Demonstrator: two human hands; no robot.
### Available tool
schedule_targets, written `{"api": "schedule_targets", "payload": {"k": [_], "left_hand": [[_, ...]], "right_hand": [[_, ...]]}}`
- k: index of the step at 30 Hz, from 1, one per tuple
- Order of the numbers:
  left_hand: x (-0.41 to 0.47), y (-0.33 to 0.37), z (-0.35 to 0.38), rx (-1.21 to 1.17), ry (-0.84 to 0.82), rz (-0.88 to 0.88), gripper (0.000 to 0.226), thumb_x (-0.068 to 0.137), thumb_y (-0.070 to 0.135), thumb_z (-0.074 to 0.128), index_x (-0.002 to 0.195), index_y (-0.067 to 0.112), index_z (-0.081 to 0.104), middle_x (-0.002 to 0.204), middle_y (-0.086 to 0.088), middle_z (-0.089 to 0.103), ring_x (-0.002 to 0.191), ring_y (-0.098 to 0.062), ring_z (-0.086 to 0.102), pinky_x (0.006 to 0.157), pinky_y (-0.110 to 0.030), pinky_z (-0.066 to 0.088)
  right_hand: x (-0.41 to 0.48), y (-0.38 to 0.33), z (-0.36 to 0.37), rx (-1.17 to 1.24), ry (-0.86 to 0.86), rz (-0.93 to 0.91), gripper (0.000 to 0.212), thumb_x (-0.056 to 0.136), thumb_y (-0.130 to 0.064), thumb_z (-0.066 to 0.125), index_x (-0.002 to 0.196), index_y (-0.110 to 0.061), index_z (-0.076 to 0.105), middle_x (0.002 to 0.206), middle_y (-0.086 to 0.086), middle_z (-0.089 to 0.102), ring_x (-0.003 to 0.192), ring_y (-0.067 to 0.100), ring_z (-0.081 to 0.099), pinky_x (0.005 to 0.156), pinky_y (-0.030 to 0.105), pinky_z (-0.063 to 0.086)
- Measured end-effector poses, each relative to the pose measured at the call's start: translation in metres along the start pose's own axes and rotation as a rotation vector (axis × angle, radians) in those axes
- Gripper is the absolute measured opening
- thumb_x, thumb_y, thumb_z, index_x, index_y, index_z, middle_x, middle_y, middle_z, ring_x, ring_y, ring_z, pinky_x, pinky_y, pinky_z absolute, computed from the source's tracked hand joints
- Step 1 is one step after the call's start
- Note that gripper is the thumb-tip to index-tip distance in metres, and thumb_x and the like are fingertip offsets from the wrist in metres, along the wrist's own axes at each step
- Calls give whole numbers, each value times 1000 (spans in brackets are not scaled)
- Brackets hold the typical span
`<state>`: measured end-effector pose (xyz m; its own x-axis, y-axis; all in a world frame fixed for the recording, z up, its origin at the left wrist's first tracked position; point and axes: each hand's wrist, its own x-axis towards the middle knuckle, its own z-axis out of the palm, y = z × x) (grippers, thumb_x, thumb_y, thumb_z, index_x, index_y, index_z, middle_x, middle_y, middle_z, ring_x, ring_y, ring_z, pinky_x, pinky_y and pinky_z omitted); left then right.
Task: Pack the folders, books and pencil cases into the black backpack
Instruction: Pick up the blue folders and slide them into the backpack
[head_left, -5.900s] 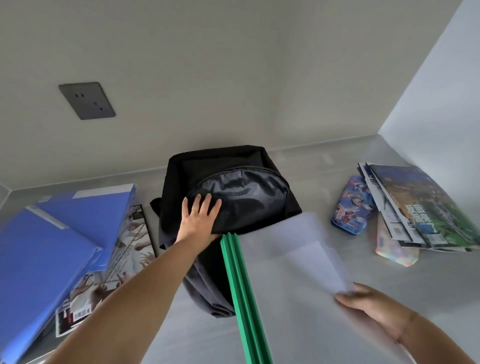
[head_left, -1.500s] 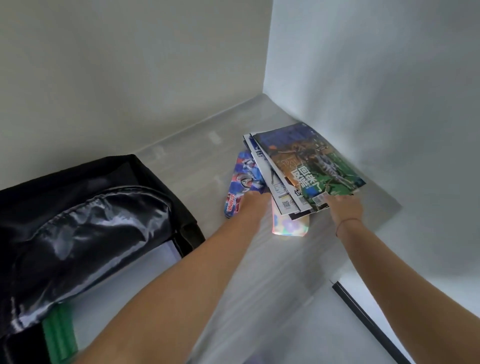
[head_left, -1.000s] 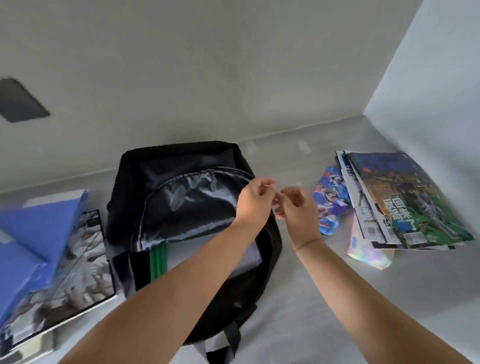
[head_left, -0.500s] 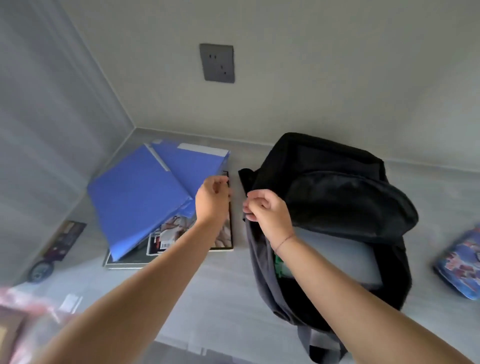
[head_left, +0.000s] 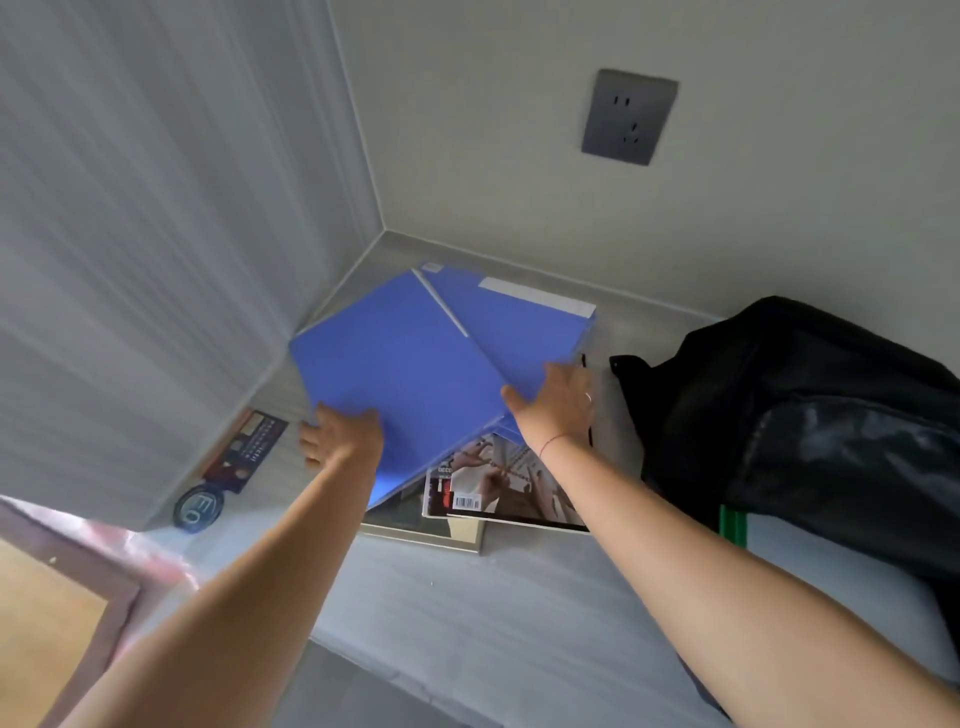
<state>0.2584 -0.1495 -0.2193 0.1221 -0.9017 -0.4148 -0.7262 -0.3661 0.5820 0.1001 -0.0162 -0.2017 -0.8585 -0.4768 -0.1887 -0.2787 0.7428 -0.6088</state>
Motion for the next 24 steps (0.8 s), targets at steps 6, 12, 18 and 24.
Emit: {"api": "schedule_targets", "payload": {"k": [6, 12, 18, 24], "left_hand": [[63, -30, 32, -311, -141, -154, 66, 63, 36, 61, 124, 11, 52, 125, -16, 58, 113, -35, 57, 97, -52, 47], [31, -5, 6, -505, -157, -162, 48, 81, 17, 60, 124, -1, 50, 125, -18, 58, 114, -36, 57, 93, -45, 48], [28, -7, 11, -463, -74, -58, 39, 73, 8, 69, 110, 2, 59, 115, -17, 65, 103, -35, 63, 88, -46, 52], [12, 0, 13, -485, -175, 61, 40, 79, -1, 60, 117, 8, 54, 101, -2, 57, 97, -27, 58, 86, -37, 48]], "right_hand": [[41, -10, -1, -342, -33, -195, 79, 87, -55, 46, 148, -13, 18, 159, 10, 1, 147, 27, -1, 118, 43, 6], [130, -22, -36, -462, -151, -159, 90, 85, -61, 47, 150, -10, 9, 157, 14, 15, 145, 31, 14, 116, 46, 16], [155, -21, -30, -306, -319, -33, 90, 77, -67, 54, 142, -9, 31, 144, 19, 42, 129, 37, 44, 106, 45, 35], [116, -10, -27, -37, -415, 53, 54, 87, -56, 50, 79, -4, 61, 87, 16, 64, 81, 30, 62, 73, 32, 50]]}}
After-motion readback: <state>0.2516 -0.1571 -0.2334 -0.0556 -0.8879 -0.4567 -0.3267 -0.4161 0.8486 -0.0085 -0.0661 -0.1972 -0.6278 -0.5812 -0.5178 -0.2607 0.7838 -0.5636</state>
